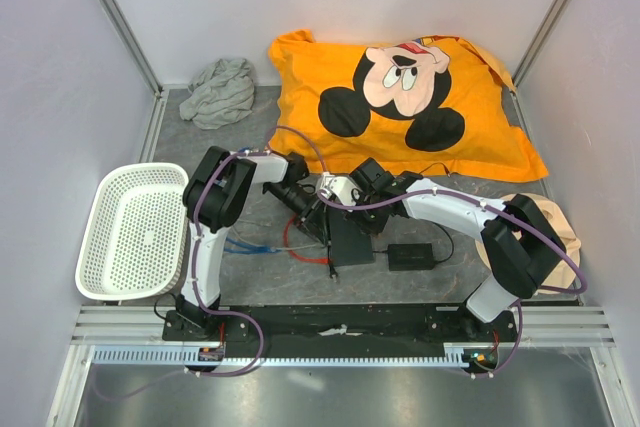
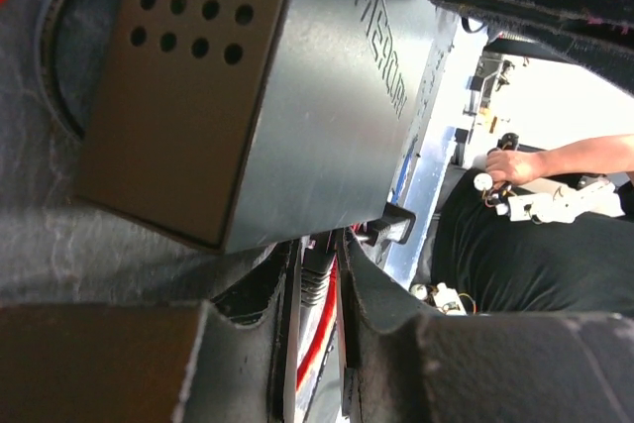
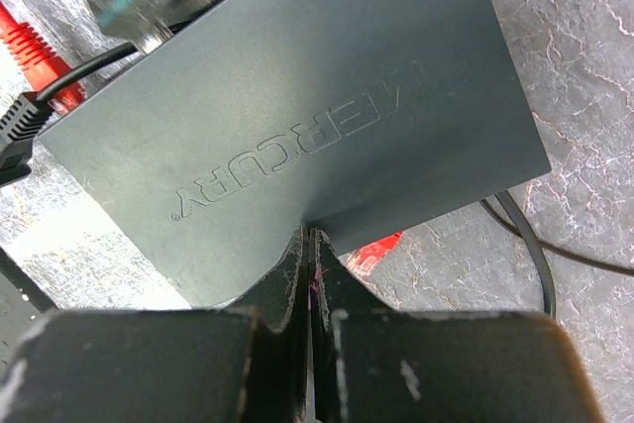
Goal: Pull the plug from the switch port
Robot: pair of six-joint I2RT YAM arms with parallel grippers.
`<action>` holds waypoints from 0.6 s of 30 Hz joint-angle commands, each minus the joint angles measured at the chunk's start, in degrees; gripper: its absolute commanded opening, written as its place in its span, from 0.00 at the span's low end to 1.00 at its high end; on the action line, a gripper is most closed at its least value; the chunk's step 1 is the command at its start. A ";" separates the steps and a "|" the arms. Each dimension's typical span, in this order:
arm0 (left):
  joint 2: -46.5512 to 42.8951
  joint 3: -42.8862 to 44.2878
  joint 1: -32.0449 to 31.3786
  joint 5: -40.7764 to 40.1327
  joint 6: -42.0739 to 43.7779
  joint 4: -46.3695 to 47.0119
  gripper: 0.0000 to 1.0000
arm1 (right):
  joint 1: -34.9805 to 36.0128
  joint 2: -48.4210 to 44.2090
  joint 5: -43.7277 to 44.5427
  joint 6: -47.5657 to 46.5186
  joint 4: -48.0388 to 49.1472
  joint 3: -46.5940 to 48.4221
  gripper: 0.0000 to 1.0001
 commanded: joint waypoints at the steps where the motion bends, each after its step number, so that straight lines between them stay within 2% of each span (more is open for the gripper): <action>1: 1.86 -2.40 2.43 -3.68 10.86 -7.75 0.05 | -0.25 2.79 1.10 0.09 -1.75 -2.54 0.00; 3: 3.52 -1.96 3.66 -0.94 12.48 -10.05 0.04 | -0.25 2.96 1.10 0.09 -1.75 -2.45 0.00; 10: 4.15 -0.82 7.27 -1.46 12.57 -11.54 0.02 | -0.25 3.05 1.01 0.35 -1.66 -2.45 0.00; 18: 2.48 -0.21 7.27 -1.72 13.79 -11.72 0.02 | -0.25 3.49 1.01 0.44 -1.66 -1.92 0.00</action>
